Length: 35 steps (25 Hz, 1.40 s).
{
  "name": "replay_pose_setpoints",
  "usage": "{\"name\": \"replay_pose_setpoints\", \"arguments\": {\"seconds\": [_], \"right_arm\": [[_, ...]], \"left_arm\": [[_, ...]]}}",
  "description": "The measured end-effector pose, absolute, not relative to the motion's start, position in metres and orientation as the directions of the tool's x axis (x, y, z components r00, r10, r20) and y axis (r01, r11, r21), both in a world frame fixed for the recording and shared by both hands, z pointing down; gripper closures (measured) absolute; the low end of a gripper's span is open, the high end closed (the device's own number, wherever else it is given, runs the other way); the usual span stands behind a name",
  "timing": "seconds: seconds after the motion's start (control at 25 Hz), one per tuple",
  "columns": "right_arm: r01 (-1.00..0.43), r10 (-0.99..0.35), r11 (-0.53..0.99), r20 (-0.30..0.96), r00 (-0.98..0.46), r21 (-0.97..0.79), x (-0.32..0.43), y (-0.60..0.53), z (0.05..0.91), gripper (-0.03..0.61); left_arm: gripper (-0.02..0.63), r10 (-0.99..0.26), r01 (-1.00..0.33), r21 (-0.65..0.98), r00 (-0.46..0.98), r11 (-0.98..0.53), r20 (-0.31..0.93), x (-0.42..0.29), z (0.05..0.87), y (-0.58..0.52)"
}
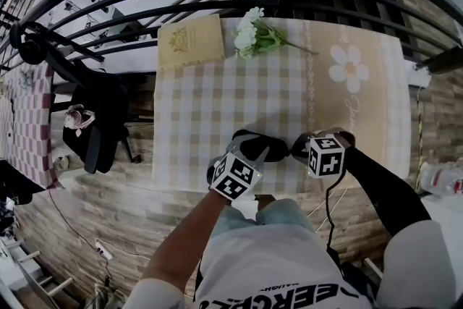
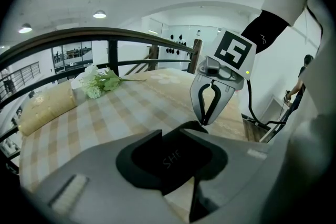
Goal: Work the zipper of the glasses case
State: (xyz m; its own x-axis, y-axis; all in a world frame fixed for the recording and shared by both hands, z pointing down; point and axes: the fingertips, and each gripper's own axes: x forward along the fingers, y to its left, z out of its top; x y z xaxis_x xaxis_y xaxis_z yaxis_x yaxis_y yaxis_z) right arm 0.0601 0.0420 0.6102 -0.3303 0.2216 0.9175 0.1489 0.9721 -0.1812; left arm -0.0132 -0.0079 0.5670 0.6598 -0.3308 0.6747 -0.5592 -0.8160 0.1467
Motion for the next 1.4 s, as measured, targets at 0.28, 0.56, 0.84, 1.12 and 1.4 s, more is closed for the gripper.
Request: {"name": "replay_pose_setpoints", "arguments": {"seconds": [0.28,0.56,0.84,1.12,1.4], "right_arm": [[0.054,0.209,0.978,0.904,-0.374,-0.204,0.051,0.063,0.613,0.546],[-0.085,0.165,0.971,0.882,-0.441,-0.224,0.039,0.071,0.614,0.546],[-0.27,0.065,0.937,0.868,-0.492,-0.223,0.039,0.065,0.616,0.548],[-0.447,-0.134,0.889,0.875,-0.466,-0.102,0.066,0.024,0.616,0.548],[-0.551,-0.271,0.835,0.863,-0.426,-0.01,0.093,-0.037,0.611,0.548]], "left_arm": [[0.509,-0.339,-0.561,0.134,0.655,-0.817,0.675,-0.012,0.566,-0.009],[0.509,-0.34,-0.565,0.137,0.654,-0.814,0.675,-0.012,0.567,-0.01],[0.513,-0.327,-0.578,0.179,0.661,-0.796,0.676,-0.013,0.566,-0.01],[0.523,-0.342,-0.596,0.187,0.659,-0.781,0.67,-0.009,0.566,-0.012],[0.523,-0.312,-0.563,0.172,0.657,-0.808,0.686,0.012,0.563,-0.018]]}}
